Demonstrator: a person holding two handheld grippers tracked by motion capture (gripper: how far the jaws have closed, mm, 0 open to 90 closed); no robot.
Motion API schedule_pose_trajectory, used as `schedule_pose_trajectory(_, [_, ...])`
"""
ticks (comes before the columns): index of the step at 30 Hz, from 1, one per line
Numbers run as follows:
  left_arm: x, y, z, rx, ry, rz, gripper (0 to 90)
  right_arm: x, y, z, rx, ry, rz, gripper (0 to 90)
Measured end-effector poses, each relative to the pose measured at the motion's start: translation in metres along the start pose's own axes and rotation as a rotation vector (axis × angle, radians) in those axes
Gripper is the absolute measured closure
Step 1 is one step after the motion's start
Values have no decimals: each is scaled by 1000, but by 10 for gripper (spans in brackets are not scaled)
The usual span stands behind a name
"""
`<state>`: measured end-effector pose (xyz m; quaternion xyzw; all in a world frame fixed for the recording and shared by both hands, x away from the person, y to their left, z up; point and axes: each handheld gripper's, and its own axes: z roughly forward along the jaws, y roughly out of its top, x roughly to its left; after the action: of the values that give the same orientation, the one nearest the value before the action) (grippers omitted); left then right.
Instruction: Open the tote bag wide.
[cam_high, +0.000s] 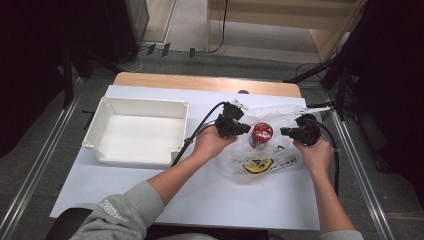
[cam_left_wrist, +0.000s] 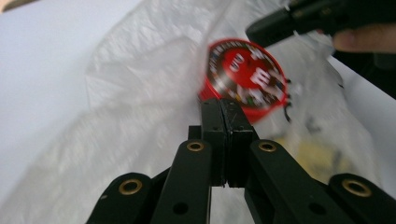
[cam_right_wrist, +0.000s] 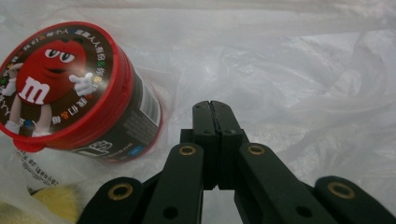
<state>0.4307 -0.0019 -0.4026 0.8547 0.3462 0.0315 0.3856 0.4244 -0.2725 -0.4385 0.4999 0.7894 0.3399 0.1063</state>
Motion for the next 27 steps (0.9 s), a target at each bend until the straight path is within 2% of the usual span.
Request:
schedule_pose_trajectory(2, [6, 3, 7, 9, 22, -4, 900, 1, 1, 2, 7, 0, -12, 900])
schedule_pose_trajectory(4, [14, 4, 15, 26, 43, -27, 900, 1, 1, 5, 11, -3, -12, 900])
schedule_pose_trajectory(8, [21, 1, 27, 43, 63, -43, 900, 2, -4, 11, 27, 4, -7, 900])
schedule_pose_trajectory(13, [27, -4, 44, 55, 82, -72, 900, 6, -19, 12, 51, 10, -17, 900])
schedule_pose_trajectory(14, [29, -5, 47, 66, 84, -66, 900, 6, -23, 12, 52, 11, -19, 900])
schedule_pose_trajectory(16, [30, -6, 52, 66, 79, -80, 900, 8, -30, 10, 55, 14, -14, 900])
schedule_pose_trajectory(20, [27, -7, 58, 69, 68, -72, 900, 8, -39, 10, 61, 19, -19, 900])
schedule_pose_trajectory(23, [26, -8, 63, 79, 83, -49, 900, 7, -43, 9, 57, 26, -16, 900])
schedule_pose_trajectory(27, [31, -11, 69, 101, 108, -36, 900, 7, -49, 6, 43, 33, -2, 900])
